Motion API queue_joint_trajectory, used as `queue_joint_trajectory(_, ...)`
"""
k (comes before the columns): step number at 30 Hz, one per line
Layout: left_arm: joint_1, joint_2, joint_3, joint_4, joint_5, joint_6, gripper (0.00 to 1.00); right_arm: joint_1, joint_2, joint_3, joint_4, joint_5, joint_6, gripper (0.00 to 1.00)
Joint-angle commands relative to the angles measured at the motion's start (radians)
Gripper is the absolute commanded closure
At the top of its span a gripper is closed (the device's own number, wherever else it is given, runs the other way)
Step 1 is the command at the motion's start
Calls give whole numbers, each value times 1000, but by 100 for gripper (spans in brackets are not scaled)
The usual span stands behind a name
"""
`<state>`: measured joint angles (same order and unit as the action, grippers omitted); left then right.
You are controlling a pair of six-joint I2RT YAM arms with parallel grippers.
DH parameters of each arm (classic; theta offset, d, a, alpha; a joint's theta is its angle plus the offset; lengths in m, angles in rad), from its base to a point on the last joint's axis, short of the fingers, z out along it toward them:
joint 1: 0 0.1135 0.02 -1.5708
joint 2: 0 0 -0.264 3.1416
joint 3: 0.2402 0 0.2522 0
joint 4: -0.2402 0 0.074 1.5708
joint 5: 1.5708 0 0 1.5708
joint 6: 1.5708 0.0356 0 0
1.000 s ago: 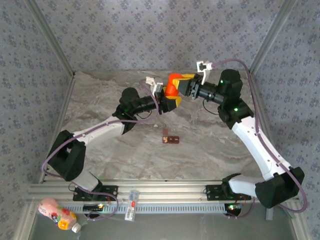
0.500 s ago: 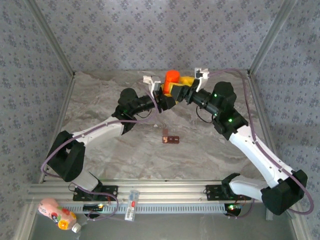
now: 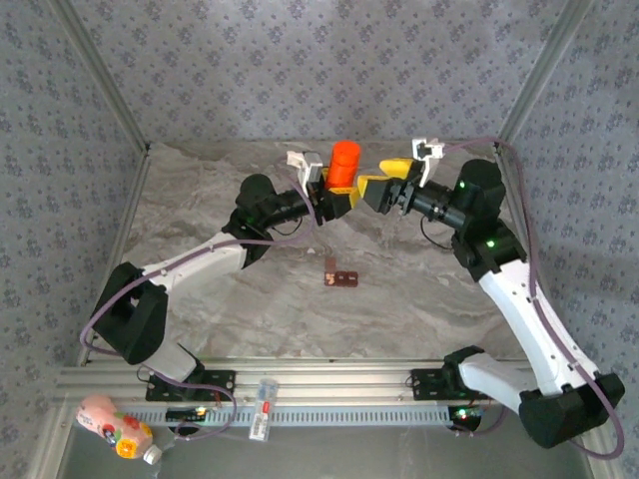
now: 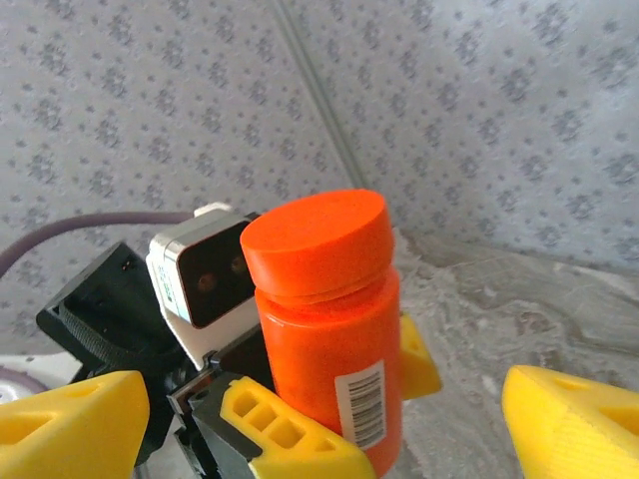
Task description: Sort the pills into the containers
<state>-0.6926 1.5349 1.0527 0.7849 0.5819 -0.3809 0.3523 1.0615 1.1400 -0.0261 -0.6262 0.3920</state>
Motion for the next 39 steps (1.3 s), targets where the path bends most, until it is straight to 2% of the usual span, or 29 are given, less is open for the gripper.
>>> queue_joint_trajectory(1,-11,-48,46,15,30,28,100,19,48,32,16,-81,-12,7)
queue_joint_trajectory(9,-16,-48,55,8,35,28,100,82,127,44,71,-70,-19,8)
queue_joint_trajectory(18,-21,-47,48,10,42,27,100,88,146,44,110,-62,-2,21)
queue_joint_trajectory(22,-21,-44,46,10,52,25,100,88,150,79,113,-63,-2,21)
queue_joint_trajectory(26,-22,-44,47,11,64,20,100,84,152,84,107,-56,-5,16)
queue_joint_trajectory(31,-24,-47,44,12,63,20,100,77,152,85,96,-63,-5,35)
queue_joint_trajectory(38,-24,-47,52,-1,61,26,100,69,155,90,76,-103,-17,54)
queue_joint_trajectory(39,-24,-50,53,-8,61,28,95,69,156,94,74,-109,-20,56)
